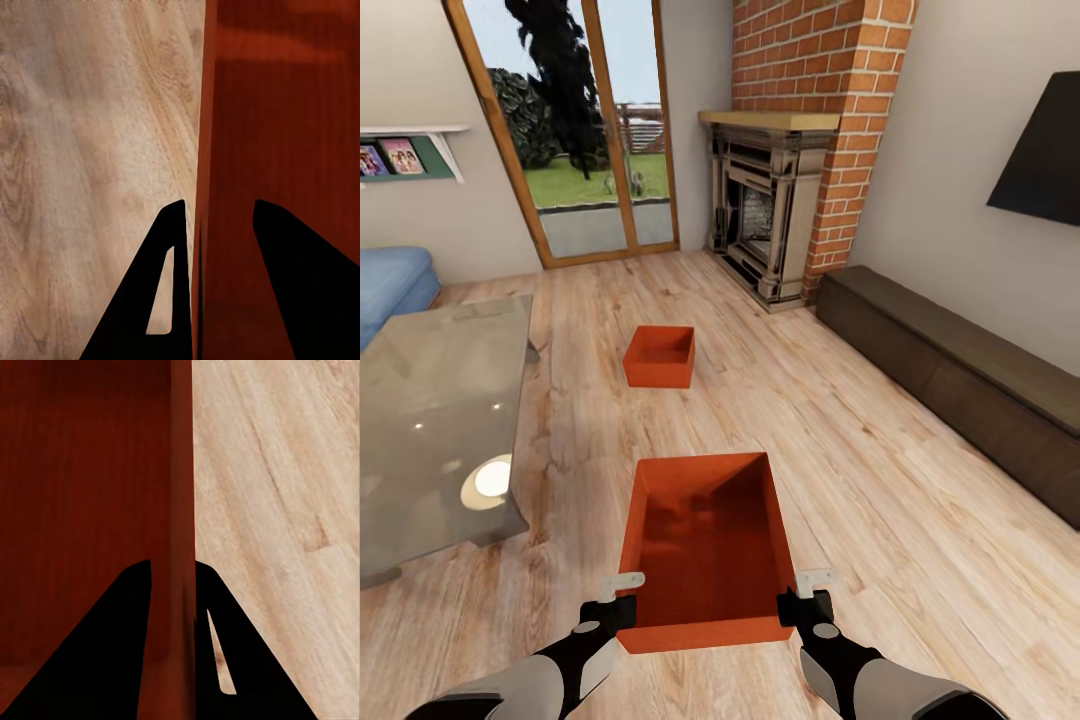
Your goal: Move the two storage containers from the living room to the garage. In the garage, place one container on the floor and stack the other container on top of it (either order is fine).
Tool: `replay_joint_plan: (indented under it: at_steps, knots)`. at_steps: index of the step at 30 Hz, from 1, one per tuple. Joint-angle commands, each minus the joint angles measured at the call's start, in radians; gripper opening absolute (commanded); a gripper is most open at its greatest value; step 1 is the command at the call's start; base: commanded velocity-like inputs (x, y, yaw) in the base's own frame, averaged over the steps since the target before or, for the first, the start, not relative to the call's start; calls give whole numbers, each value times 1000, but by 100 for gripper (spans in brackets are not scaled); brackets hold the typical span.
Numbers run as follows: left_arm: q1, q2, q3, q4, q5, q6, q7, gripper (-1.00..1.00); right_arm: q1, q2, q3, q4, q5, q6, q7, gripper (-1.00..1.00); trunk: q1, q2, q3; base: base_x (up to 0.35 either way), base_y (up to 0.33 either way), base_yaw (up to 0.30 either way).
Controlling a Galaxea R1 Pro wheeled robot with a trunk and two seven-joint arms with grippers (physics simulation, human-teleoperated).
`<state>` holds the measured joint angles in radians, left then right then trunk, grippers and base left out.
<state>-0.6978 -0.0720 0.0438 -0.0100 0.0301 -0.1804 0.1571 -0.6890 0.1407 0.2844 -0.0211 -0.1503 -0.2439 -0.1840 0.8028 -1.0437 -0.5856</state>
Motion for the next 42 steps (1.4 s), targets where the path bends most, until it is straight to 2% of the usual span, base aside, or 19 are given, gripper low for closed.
replay_joint_plan:
  at_steps: [1, 12, 24, 29, 31, 42]
  knots:
    - [0, 0, -13, 5, 14, -5, -1, -100, -1, 0, 13, -2, -3, -15, 5, -100, -4, 7, 2, 0, 0, 0]
    - [0, 0, -13, 5, 14, -5, -1, -100, -1, 0, 13, -2, -3, -15, 5, -100, -46, 84, 37, 0, 0, 0]
    - [0, 0, -13, 5, 15, -5, -1, -100, -1, 7, 13, -2, -5, -13, -2, -100, -46, 84, 38, 0, 0, 0]
    - [0, 0, -13, 5, 15, -5, -1, -100, -1, 7, 12, -2, -49, -13, -6, -100, -46, 84, 45, 0, 0, -50]
    - [0, 0, -13, 5, 15, -5, -1, -100, -1, 7, 13, -2, -53, -13, -6, -100, -46, 84, 48, 0, 0, -68]
    - [0, 0, -13, 5, 14, -5, 0, -100, -1, 7, 13, -2, -52, -15, -6, -100, -46, 84, 64, 0, 0, -70]
